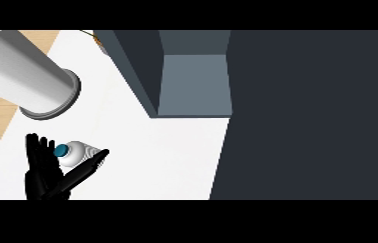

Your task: Pick up the bottled water, place it into the cabinet and close the cabinet

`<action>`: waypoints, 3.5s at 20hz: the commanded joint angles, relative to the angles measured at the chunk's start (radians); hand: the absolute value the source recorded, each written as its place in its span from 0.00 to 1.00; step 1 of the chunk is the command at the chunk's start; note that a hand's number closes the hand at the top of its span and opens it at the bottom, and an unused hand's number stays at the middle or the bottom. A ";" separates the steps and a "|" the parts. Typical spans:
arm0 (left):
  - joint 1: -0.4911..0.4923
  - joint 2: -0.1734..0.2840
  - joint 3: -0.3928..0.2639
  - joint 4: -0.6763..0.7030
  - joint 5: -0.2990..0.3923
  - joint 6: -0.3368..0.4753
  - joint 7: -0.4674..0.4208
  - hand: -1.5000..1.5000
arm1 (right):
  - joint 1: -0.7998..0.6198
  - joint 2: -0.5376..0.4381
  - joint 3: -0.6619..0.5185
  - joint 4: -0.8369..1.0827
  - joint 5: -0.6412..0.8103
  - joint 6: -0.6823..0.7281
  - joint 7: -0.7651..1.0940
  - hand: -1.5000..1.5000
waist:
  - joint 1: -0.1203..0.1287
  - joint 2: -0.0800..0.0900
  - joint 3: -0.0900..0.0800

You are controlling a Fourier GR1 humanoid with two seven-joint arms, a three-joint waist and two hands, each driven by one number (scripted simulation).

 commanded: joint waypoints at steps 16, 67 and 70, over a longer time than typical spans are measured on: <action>-0.111 0.049 0.080 0.411 0.175 -0.071 -0.278 0.00 | 0.048 -0.071 0.064 -0.172 0.107 -0.049 0.079 0.00 | -0.003 -0.001 0.000; -0.060 0.019 -0.324 0.184 0.197 -0.469 -0.272 1.00 | 0.033 -0.120 0.095 -0.085 0.074 -0.119 -0.015 0.00 | 0.004 -0.002 0.001; -0.124 0.012 -0.324 0.135 0.198 -0.416 -0.183 1.00 | -0.015 -0.121 0.055 -0.099 0.048 -0.115 0.007 0.00 | 0.004 -0.001 0.001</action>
